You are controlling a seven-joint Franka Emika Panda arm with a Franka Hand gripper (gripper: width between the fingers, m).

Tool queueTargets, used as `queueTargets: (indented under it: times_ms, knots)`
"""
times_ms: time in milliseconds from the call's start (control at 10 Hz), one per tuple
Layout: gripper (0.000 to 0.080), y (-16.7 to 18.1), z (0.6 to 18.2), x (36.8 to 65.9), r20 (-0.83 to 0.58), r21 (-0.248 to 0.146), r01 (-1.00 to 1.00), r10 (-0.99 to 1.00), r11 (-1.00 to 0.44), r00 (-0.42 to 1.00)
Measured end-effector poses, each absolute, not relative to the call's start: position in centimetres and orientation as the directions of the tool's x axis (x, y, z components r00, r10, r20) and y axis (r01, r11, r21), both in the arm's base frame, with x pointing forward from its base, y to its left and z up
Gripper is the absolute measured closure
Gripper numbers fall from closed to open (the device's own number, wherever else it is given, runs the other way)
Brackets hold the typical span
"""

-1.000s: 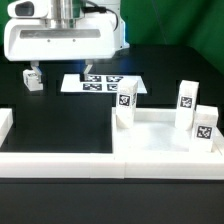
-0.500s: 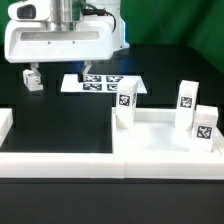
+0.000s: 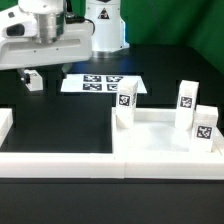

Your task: Assemble square table

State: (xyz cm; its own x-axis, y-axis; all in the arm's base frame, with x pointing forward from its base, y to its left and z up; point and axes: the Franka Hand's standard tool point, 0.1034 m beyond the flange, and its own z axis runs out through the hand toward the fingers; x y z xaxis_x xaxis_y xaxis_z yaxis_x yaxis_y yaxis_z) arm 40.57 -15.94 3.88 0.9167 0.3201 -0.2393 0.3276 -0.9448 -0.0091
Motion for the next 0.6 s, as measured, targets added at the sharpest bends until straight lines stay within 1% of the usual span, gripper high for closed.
queueTargets:
  times_ms: [100, 200, 400, 500, 600]
  knots:
    - [0.0151, -15.3, 3.7, 40.4, -0.312, -0.035, 0.309, 0.304, -0.95, 0.9]
    - [0.0151, -15.1, 3.6, 40.9, -0.342, -0.041, 0.317, 0.312, -0.948, 0.887]
    - [0.0151, -14.7, 3.2, 40.6, -0.438, -0.067, 0.311, 0.308, -0.948, 0.845]
    - [0.0151, -15.8, 2.6, 39.1, -0.516, -0.09, 0.327, 0.325, -0.941, 0.793]
    - [0.0151, -16.7, 2.8, 37.8, -0.596, -0.106, 0.333, 0.328, -0.937, 0.733]
